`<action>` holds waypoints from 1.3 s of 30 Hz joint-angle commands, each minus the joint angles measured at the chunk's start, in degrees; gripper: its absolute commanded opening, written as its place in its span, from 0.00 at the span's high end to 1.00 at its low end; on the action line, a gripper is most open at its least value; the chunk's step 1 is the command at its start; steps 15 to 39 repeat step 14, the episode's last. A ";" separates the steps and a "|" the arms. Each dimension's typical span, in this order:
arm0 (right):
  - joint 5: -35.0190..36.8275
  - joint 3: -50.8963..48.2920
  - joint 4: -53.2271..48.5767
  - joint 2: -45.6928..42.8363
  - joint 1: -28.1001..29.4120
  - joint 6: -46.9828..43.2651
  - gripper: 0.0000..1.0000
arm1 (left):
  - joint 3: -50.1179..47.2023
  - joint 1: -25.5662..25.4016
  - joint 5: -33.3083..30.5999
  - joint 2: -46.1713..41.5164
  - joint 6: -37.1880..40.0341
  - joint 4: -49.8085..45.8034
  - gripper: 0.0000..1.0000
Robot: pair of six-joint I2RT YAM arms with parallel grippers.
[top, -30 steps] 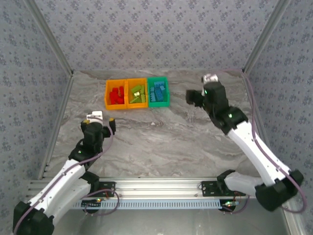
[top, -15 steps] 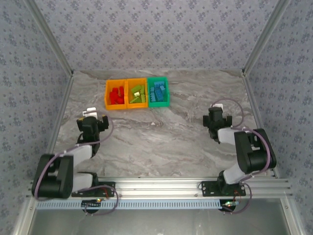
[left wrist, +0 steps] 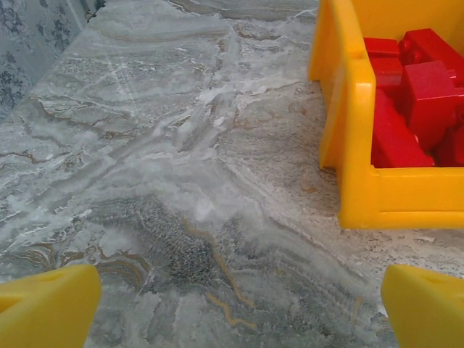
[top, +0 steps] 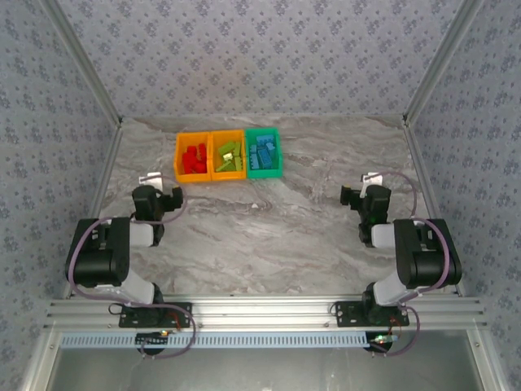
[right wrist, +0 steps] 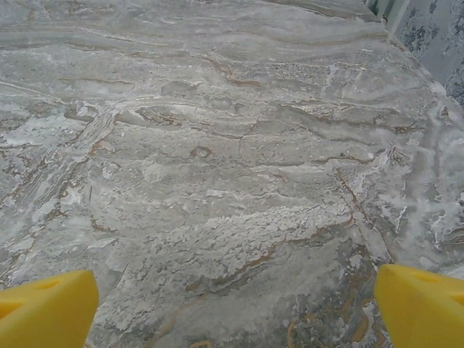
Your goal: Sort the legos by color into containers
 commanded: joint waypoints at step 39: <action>-5.21 0.85 0.20 -0.39 -1.02 -1.75 0.00 | 0.88 0.05 0.86 -0.81 -1.05 1.33 0.01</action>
